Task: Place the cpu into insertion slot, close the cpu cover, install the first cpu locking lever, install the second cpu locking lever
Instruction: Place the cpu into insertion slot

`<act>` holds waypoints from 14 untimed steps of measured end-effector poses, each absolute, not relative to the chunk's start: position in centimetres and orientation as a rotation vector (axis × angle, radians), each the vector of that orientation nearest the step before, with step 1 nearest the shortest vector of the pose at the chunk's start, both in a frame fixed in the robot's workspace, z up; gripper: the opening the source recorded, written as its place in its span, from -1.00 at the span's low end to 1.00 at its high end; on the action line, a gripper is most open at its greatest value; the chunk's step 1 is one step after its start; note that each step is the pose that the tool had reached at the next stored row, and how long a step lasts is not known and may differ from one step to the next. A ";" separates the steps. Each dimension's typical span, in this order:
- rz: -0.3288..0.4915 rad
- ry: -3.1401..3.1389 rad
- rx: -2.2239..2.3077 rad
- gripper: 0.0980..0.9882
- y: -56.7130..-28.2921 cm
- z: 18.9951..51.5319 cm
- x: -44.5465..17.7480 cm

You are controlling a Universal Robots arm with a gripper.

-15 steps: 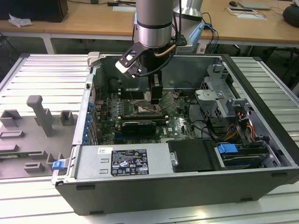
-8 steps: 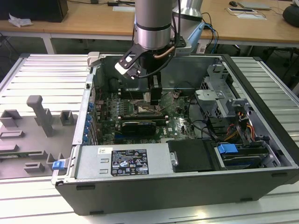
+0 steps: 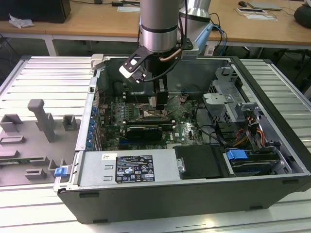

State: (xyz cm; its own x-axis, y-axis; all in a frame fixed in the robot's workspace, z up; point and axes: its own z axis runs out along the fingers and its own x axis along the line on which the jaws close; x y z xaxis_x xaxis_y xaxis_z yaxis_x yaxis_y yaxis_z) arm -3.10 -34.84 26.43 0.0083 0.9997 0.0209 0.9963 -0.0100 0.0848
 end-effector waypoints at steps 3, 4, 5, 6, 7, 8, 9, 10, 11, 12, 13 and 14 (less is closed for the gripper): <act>0.115 2.178 2.198 0.00 -34.8 26.4 -3.1; 0.115 2.178 2.198 0.00 -34.8 26.4 -3.1; 0.115 2.178 2.198 0.00 -34.8 26.4 -3.1; 0.115 2.178 2.198 0.00 -34.8 26.4 -3.1; 0.115 2.178 2.198 0.00 -34.8 26.3 -3.1; 0.115 2.178 2.198 0.00 -34.8 26.3 -3.1; 0.115 2.178 2.198 0.00 -34.8 26.3 -3.1; 0.116 2.177 2.198 0.00 -34.7 26.3 -3.1; 0.115 2.177 2.198 0.00 -34.7 26.3 -3.1; 0.115 2.177 2.198 0.00 -34.6 26.3 -3.1; 0.115 2.177 2.198 0.00 -34.5 26.2 -3.1; 0.115 2.177 2.198 0.00 -34.3 26.2 -3.1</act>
State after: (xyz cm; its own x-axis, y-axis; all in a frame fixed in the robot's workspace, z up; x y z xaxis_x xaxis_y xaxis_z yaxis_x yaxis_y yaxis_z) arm -3.11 -34.34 26.17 0.0083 0.9998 0.0206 0.9964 -0.0100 0.0848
